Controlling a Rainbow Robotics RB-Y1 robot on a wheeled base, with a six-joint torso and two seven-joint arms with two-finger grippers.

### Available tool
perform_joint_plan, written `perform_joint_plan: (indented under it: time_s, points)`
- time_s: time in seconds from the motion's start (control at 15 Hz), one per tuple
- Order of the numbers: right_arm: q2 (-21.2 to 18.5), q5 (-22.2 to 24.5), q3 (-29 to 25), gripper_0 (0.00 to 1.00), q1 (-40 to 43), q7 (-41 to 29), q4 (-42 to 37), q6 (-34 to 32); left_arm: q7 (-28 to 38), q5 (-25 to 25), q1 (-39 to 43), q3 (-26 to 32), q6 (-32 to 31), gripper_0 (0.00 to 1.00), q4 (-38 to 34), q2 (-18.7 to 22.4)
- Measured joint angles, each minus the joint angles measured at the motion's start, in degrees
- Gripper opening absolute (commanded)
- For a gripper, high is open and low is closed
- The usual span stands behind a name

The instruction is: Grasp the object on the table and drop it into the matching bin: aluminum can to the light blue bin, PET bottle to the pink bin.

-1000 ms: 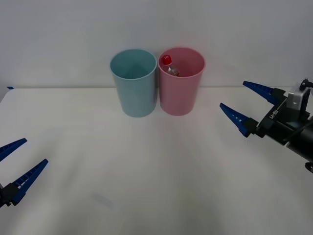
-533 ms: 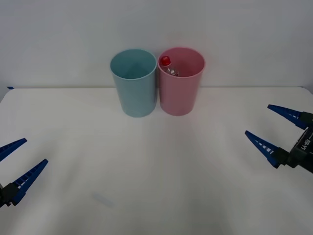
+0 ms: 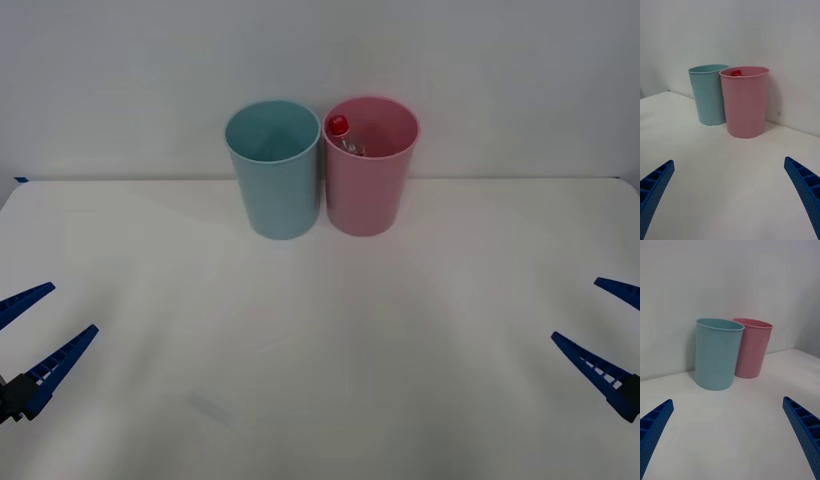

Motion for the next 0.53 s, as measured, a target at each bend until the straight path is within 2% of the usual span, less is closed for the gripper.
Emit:
perform_joint_plan:
  time_s: [0.53]
  points:
    - [0.04, -0.58, -0.58, 1.0, 2.04, 1.13, 0.0, -0.76, 0.0, 0.0, 0.0, 0.0, 0.0, 1.0, 0.0, 0.0]
